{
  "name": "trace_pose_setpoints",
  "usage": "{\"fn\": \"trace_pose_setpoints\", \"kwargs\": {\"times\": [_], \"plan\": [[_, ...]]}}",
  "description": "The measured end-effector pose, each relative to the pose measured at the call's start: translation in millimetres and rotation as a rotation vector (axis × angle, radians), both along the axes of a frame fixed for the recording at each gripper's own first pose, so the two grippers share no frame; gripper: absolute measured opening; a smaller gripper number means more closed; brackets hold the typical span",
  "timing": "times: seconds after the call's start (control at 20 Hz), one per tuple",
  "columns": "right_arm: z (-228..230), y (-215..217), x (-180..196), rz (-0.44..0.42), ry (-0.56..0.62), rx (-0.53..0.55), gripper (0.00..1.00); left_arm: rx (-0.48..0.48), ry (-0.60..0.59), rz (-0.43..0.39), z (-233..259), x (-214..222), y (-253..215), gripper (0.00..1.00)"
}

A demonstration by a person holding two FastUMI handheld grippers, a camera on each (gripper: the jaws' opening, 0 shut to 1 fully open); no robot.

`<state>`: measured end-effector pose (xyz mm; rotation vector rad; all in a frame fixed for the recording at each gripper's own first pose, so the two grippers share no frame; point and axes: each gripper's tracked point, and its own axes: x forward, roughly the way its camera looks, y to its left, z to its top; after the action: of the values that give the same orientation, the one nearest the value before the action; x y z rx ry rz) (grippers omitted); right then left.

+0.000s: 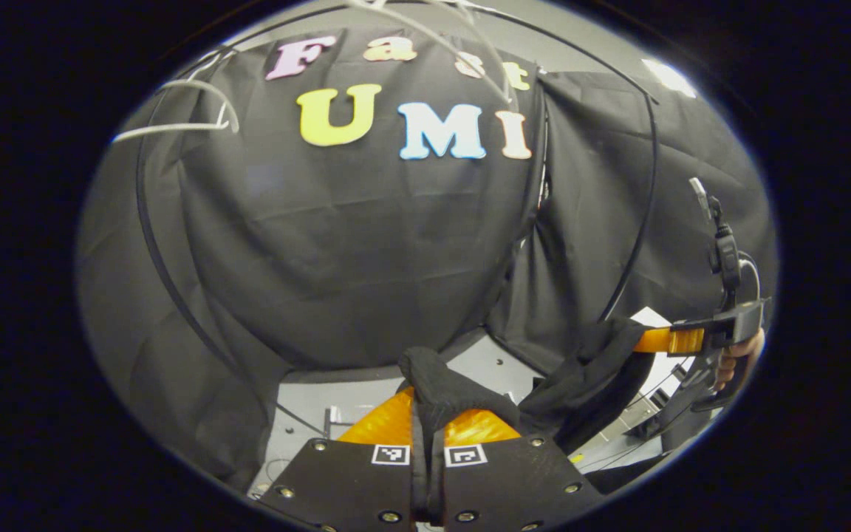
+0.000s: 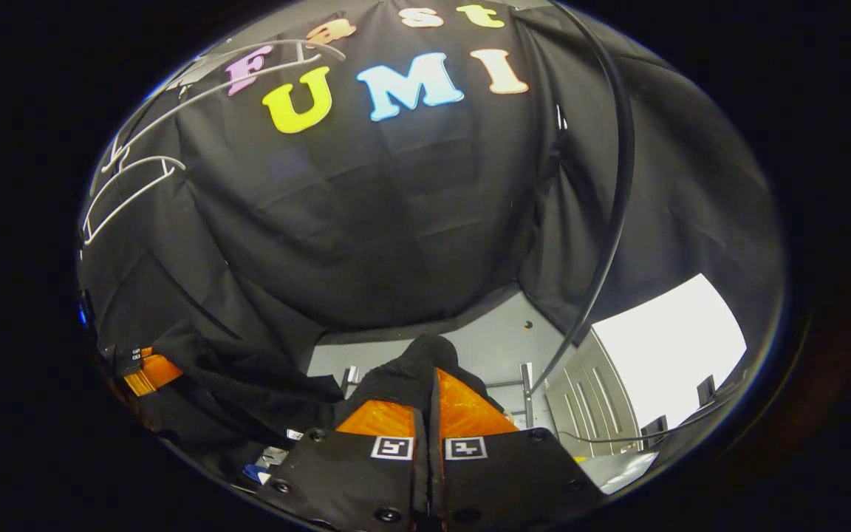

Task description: Grasp the clothes on the hanger with both hands and then place them into the laundry hamper below.

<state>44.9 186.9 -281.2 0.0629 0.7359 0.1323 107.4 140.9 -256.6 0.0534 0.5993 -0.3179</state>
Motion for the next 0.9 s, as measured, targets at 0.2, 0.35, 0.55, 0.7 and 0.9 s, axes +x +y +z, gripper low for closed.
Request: {"fn": "trace_pose_setpoints", "kwargs": {"times": [0.2,0.35,0.55,0.7,0.9], "plan": [[-39.7,2.0,-7.7,0.006,0.075,-0.030,0.02,-0.021,0.082,0.032,-55.5,-5.0,-1.4,0.02],[-69.7,5.7,-13.1,0.016,0.135,-0.040,0.02,0.008,0.126,0.021,-91.6,-5.6,-3.7,0.02],[-118.6,5.9,-17.5,0.009,0.242,-0.070,0.02,0.048,0.202,0.007,-138.2,-14.1,-4.8,0.03],[-141.5,-1.9,-19.5,0.003,0.289,-0.107,0.02,0.063,0.238,0.005,-166.9,-15.6,-6.6,0.03],[-152.2,-9.2,-19.0,0.001,0.309,-0.121,0.02,0.079,0.251,0.004,-184.5,-15.7,-16.2,0.03]]}}
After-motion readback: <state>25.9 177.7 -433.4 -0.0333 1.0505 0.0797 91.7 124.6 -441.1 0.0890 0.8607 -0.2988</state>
